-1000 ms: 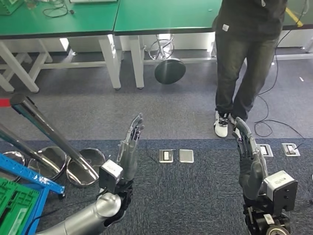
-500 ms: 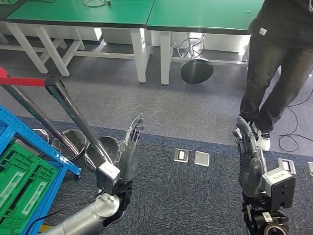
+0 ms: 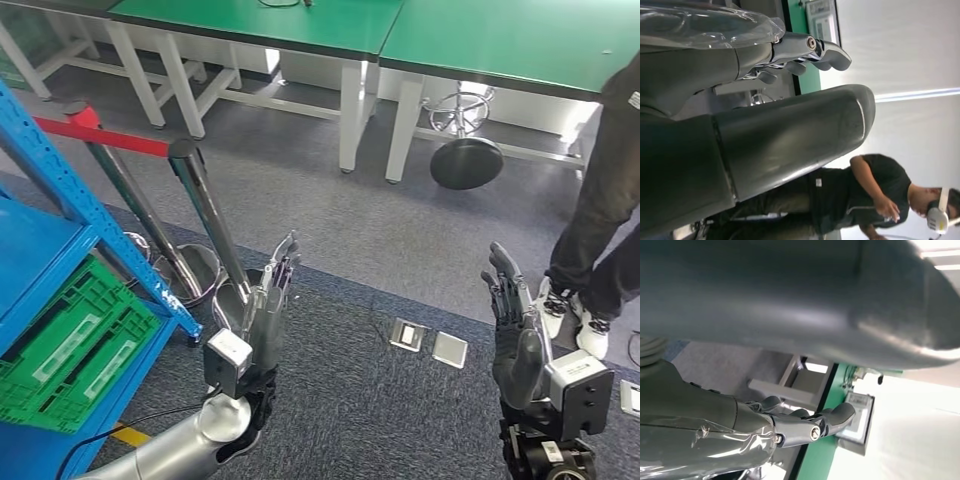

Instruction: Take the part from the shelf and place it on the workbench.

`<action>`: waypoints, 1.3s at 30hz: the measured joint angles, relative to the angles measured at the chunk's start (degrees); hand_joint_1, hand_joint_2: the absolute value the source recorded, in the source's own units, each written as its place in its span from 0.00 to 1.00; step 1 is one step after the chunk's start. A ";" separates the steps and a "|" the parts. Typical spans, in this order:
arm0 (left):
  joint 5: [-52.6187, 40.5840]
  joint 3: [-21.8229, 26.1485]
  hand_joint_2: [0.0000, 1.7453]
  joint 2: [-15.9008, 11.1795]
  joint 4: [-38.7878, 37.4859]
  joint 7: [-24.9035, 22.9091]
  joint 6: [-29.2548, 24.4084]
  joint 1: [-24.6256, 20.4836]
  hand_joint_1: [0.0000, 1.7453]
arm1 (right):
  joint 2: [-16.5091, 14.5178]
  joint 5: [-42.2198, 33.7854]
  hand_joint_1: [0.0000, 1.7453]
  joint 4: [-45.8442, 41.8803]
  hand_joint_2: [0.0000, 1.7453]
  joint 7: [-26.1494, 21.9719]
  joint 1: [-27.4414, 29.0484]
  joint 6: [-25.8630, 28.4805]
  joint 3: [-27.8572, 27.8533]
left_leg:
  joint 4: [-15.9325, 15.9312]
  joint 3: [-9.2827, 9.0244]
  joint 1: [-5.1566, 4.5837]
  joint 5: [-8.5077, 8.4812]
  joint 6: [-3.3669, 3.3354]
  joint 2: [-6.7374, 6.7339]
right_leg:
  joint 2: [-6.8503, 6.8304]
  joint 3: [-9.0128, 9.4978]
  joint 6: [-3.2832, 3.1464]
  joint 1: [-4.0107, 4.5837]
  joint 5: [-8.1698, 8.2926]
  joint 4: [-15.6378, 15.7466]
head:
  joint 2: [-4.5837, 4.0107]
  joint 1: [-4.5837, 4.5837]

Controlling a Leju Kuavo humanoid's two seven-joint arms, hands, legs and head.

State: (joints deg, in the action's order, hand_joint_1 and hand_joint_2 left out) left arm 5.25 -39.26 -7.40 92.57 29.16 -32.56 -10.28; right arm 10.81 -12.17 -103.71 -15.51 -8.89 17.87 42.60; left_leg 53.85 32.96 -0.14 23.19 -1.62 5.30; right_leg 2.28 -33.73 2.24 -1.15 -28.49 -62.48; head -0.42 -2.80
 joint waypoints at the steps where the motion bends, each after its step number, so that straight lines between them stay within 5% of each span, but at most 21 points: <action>1: 0.01 0.00 0.00 0.04 -0.03 0.05 0.01 -0.03 0.00 | 0.03 0.00 0.00 -0.01 0.00 -0.01 0.00 0.01 0.00 | 0.16 0.10 -0.01 0.04 0.16 0.86 | 1.64 1.57 -0.16 -0.18 1.56 3.81 | 0.00 0.03; 3: 0.05 -0.01 0.00 0.12 -0.10 0.18 0.04 -0.07 0.00 | 0.09 -0.01 0.00 -0.05 0.00 -0.04 0.01 -0.08 0.01 | 0.37 0.79 0.22 -0.16 0.76 2.37 | 3.77 3.15 -0.41 -0.29 2.25 7.46 | 0.00 0.10; 5: 0.10 -0.02 0.00 0.12 -0.14 0.26 0.06 0.03 0.00 | 0.09 -0.04 0.00 -0.08 0.00 -0.12 -0.03 -0.36 0.02 | 0.37 1.34 0.49 -0.46 1.50 3.45 | 2.55 3.55 -0.76 -0.24 2.26 8.10 | 0.00 0.10; 7: 0.13 -0.01 0.00 0.07 -0.16 0.36 0.06 0.04 0.00 | 0.08 -0.10 0.00 -0.08 0.00 -0.27 -0.12 -0.72 -0.01 | 2.36 2.38 0.17 0.80 2.04 0.88 | 0.75 4.02 -1.34 -0.41 2.52 8.72 | 0.00 -0.24; 9: 0.13 -0.01 0.00 0.05 -0.17 0.43 0.05 -0.07 0.00 | 0.08 -0.17 0.00 -0.08 0.00 -0.39 -0.11 -1.06 -0.04 | 8.98 5.70 0.01 4.11 2.46 -3.17 | -1.17 4.25 -1.76 -0.35 2.59 9.05 | 0.00 -0.67; 11: 0.13 0.00 0.00 0.05 -0.22 0.42 0.04 0.04 0.00 | 0.07 -0.21 0.00 -0.05 0.00 -0.42 -0.03 -1.31 -0.04 | 16.32 9.64 0.35 6.64 2.83 -4.55 | -3.07 4.23 -1.92 -0.19 2.47 9.04 | 0.00 -0.85; 12: 0.13 0.00 0.00 0.03 -0.27 0.42 0.03 0.15 0.00 | 0.07 -0.23 0.00 -0.02 0.00 -0.42 -0.02 -1.38 -0.04 | 17.56 10.42 0.50 6.51 2.97 -4.77 | -4.01 4.26 -1.93 -0.17 2.39 9.04 | 0.00 -0.91; 14: 0.13 0.01 0.00 -0.01 -0.34 0.42 0.01 0.30 0.00 | 0.07 -0.30 0.00 0.02 0.00 -0.44 -0.07 -1.57 -0.04 | 12.90 8.11 0.69 3.44 3.03 -5.58 | -5.70 4.46 -1.79 -0.18 2.16 9.04 | 0.00 -1.07; 17: 0.11 0.03 0.00 -0.02 -0.34 0.45 -0.02 0.28 0.00 | 0.06 -0.38 0.00 0.02 0.00 -0.46 -0.19 -1.81 -0.06 | 1.51 1.94 0.28 -0.51 2.48 -9.23 | -7.51 5.02 -1.13 0.23 1.59 9.03 | 0.00 -1.25; 18: 0.09 0.04 0.00 -0.02 -0.34 0.46 -0.03 0.29 0.00 | 0.05 -0.38 0.00 0.02 0.00 -0.48 -0.24 -1.84 -0.05 | 0.23 1.28 0.08 -0.60 2.23 -9.66 | -8.03 5.21 -0.83 0.42 1.38 9.04 | 0.00 -1.18; 20: 0.05 0.07 0.00 -0.05 -0.33 0.49 -0.03 0.38 0.00 | 0.04 -0.39 0.00 0.02 0.00 -0.48 -0.33 -1.86 -0.04 | -0.01 1.22 -0.03 -0.49 1.68 -8.27 | -9.15 5.68 -0.22 0.52 0.98 9.16 | 0.00 -0.91; 21: 0.03 0.09 0.00 -0.08 -0.32 0.49 -0.03 0.43 0.00 | 0.03 -0.39 0.00 0.02 0.00 -0.49 -0.37 -1.87 -0.04 | -0.13 1.05 0.09 -0.51 1.41 -7.57 | -8.90 5.77 0.08 0.41 0.55 8.89 | 0.00 -0.84; 23: 0.00 0.11 0.00 -0.04 -0.30 0.49 -0.05 0.42 0.00 | 0.02 -0.38 0.00 0.02 0.00 -0.52 -0.48 -1.86 -0.05 | -0.41 0.63 0.45 -0.60 0.79 -6.23 | -6.25 4.37 0.47 0.13 -1.86 5.19 | 0.00 -0.45; 25: -0.02 0.11 0.00 0.04 -0.31 0.49 -0.09 0.44 0.00 | 0.02 -0.39 0.00 0.08 0.00 -0.52 -0.46 -1.86 -0.03 | -0.42 0.52 0.50 -0.53 0.44 -4.82 | -3.29 0.40 0.61 0.04 -5.65 -3.11 | 0.00 0.03; 27: -0.02 0.11 0.00 0.08 -0.33 0.49 -0.33 0.59 0.00 | 0.02 -0.42 0.00 0.20 0.00 -0.49 -0.40 -1.87 0.07 | -0.38 0.44 0.40 -0.49 0.37 -3.11 | -2.54 -2.89 0.69 0.06 -6.98 -8.94 | 0.00 0.16; 29: -0.03 0.11 0.00 0.08 -0.34 0.42 -0.89 0.77 0.00 | 0.03 -0.55 0.00 0.29 0.00 -0.45 -0.51 -1.91 0.15 | -0.27 0.21 0.36 -0.39 0.43 -1.27 | -2.10 -2.11 0.52 0.01 -3.66 -5.84 | 0.00 0.19; 31: -0.04 0.13 0.00 0.07 -0.31 0.28 -1.42 0.91 0.00 | 0.03 -0.71 0.00 0.38 0.00 -0.37 -0.77 -1.94 0.20 | 0.02 0.18 0.35 -0.22 0.73 0.43 | 0.36 1.06 0.21 -0.26 0.67 2.34 | 0.00 0.26; 33: -0.04 0.15 0.00 0.01 -0.23 0.10 -1.74 0.98 0.00 | 0.02 -0.79 0.00 0.45 0.00 -0.29 -0.99 -1.94 0.28 | 0.41 0.81 0.40 -0.29 1.29 1.87 | 2.68 3.14 -0.07 -0.50 1.93 7.04 | 0.00 0.26; 35: -0.03 0.19 0.00 -0.16 -0.14 -0.09 -2.02 1.10 0.00 | 0.01 -0.83 0.00 0.48 0.00 -0.26 -1.08 -1.94 0.40 | 0.41 1.45 0.55 -0.70 2.02 3.31 | 2.22 3.63 -0.42 -0.49 1.74 7.63 | 0.00 0.13; 37: -0.02 0.22 0.00 -0.47 -0.03 -0.26 -2.24 1.24 0.00 | -0.02 -0.83 0.00 0.49 0.00 -0.27 -1.23 -1.97 0.51 | 1.36 2.03 0.41 -0.13 2.69 2.03 | 0.64 3.95 -0.99 -0.60 1.99 8.02 | 0.00 -0.14; 39: 0.02 0.26 0.00 -0.71 0.07 -0.40 -2.30 1.15 0.00 | -0.06 -0.83 0.00 0.50 0.00 -0.32 -1.36 -2.02 0.57 | 6.69 4.64 0.22 2.74 3.24 -1.96 | -1.09 4.26 -1.60 -0.60 2.11 8.44 | 0.00 -0.62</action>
State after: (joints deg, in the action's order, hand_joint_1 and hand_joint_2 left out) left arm 5.26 -38.99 -8.11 92.65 28.75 -34.86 -9.12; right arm 10.75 -13.00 -103.21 -15.84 -10.26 15.85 43.17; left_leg 60.54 37.60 0.08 25.92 1.62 3.34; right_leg 1.19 -29.47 0.64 -1.75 -26.38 -54.04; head -0.42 -3.42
